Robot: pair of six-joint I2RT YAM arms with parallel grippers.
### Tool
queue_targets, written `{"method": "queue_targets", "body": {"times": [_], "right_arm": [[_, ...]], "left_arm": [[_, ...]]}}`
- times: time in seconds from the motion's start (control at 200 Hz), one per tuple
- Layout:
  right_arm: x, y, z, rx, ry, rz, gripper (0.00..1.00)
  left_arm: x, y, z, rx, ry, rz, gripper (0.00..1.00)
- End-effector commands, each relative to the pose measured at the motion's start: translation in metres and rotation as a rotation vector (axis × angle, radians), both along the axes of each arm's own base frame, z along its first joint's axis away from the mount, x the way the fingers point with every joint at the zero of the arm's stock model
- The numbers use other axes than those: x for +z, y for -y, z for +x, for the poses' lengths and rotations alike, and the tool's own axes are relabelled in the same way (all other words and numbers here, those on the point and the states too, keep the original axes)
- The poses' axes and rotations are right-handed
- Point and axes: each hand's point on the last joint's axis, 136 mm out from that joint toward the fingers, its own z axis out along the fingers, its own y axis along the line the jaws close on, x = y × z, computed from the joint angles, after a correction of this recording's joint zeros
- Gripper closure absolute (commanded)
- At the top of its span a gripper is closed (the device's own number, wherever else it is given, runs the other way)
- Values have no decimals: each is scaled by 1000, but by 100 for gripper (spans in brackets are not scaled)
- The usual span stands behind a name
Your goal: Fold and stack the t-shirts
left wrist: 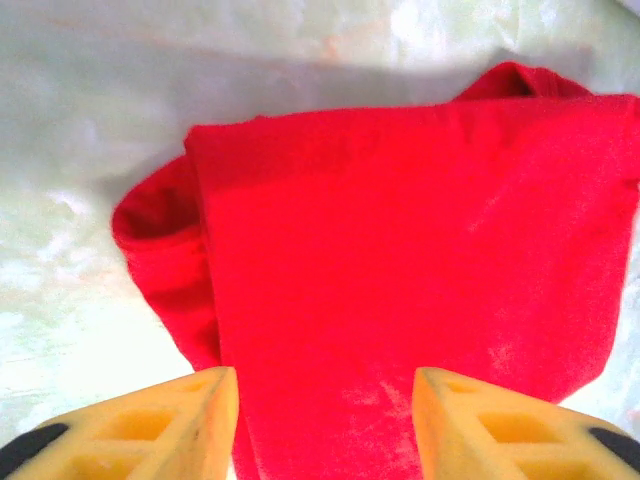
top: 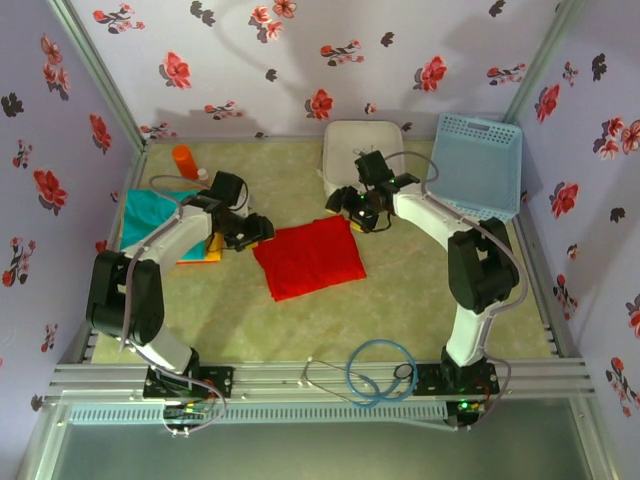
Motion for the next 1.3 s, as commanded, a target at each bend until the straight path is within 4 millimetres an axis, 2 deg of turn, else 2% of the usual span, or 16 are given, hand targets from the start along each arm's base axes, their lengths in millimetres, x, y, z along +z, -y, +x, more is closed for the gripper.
{"method": "queue_targets", "body": {"times": [0.0,0.14,0.35,0.465,0.57,0.7,0.855,0.965,1.05,1.295], "right_arm": [[23,-5,13,9,68,43,16],[37,-4,3,12,88,65,15],[48,-16,-29,3,58,160,15],[43,-22,-45,-7,46,212,14],[25,-29,-56,-20,19,246,14],[8,-40,-68,-26,9,292,14],[-22,-40,-77,-61,12,318,14],[-55,-32,-86,-70,-24,268,14],[-73,-25,-96,-81,-42,255,14],[-99,-2,-109,-84,-49,160,14]], "left_arm": [[25,-10,10,23,54,10,49],[47,-6,1,52,88,-38,48],[55,36,-28,40,87,-145,49],[51,64,-44,28,97,-209,51],[44,87,-52,20,114,-248,51],[25,110,-65,-11,96,-243,52],[-16,121,-78,-29,45,-200,53],[-48,114,-85,-17,6,-160,54],[-69,106,-91,-26,-26,-110,55],[-109,80,-115,-53,-118,16,63]]}}
